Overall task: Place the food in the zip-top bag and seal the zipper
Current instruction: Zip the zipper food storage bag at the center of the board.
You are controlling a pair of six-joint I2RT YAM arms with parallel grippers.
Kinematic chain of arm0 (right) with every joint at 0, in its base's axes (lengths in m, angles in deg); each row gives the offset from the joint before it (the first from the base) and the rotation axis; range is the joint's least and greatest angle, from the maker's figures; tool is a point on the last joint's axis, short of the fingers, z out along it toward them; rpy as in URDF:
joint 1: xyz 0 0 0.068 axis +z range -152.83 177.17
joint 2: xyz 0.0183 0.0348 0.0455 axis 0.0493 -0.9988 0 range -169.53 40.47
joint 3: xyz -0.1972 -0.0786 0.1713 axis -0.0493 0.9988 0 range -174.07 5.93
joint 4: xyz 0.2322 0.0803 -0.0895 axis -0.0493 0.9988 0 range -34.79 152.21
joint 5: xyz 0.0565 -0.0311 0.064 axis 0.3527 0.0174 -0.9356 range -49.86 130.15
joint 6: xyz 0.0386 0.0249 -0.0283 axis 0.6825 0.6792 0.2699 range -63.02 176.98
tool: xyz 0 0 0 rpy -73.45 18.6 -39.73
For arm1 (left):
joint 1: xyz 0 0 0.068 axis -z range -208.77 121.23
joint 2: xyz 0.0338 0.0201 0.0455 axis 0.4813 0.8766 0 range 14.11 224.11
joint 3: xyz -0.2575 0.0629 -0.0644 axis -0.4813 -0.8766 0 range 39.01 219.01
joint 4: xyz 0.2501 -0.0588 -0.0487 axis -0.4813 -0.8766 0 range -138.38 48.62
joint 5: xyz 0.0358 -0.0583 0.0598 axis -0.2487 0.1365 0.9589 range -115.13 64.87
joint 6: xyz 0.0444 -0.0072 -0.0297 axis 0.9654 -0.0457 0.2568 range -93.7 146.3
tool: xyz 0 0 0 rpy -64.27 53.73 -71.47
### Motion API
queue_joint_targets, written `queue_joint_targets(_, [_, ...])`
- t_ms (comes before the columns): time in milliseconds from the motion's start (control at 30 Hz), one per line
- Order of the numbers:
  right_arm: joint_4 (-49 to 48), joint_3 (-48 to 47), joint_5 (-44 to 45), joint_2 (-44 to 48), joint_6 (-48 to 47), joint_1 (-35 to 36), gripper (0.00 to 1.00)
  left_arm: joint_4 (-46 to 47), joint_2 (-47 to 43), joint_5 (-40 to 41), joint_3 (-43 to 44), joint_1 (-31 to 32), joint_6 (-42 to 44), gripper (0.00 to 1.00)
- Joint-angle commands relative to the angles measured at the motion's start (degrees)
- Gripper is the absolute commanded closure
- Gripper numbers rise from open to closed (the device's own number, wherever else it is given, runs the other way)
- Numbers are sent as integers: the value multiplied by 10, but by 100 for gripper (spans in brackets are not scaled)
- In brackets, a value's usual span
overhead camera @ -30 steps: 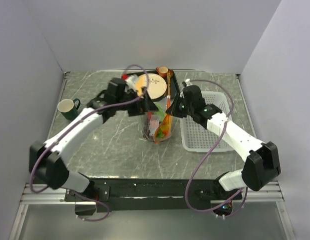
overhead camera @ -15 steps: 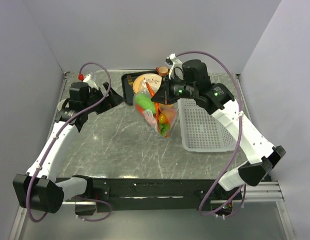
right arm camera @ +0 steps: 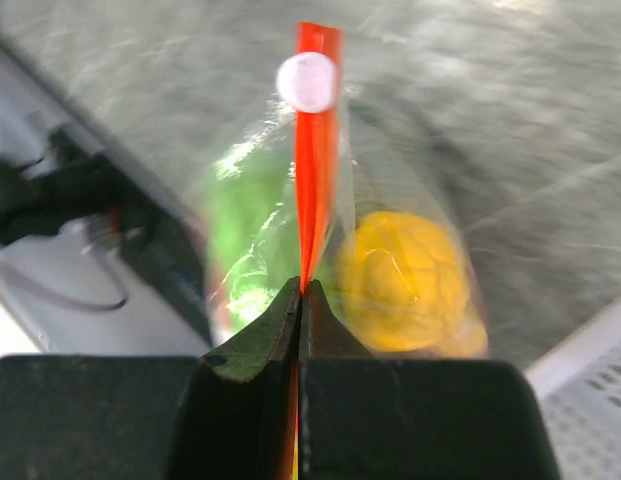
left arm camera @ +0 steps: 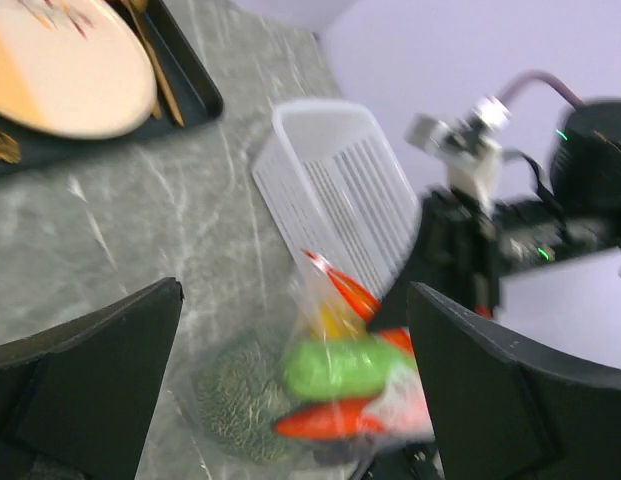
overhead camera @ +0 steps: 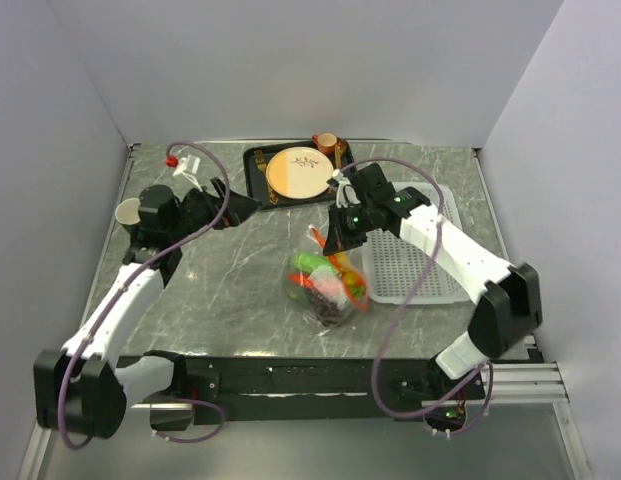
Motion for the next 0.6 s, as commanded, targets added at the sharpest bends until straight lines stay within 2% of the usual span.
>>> queue_joint_targets(0, [-21,-42,30,-43,-44,-21,100,164,78,-107,-42,-2,-63,1])
queue_joint_targets(133, [-36,-71,-46,15,-21,-8,100,138,70,-88,-32,-2,-52,1])
queue_joint_targets(233, [-136,-3,-41,87,28,3,100,87,54,-65,-7,-2,-20,1])
queue_joint_targets(300, [-130,15,-38,73,32,-5,100,90,53,-63,-3,-2,-12,1])
queue_joint_targets(433, [-153,44,-51,55,32,-2,100,167,78,-119,-21,-2,-34,1])
queue_joint_targets(533, [-154,53,-34,46,23,-4,100,292,120,-150,-53,-2,-73,1])
queue_joint_targets(567, [-151,51,-35,40,20,-3,100,389,135,-161,-63,-2,-90,1])
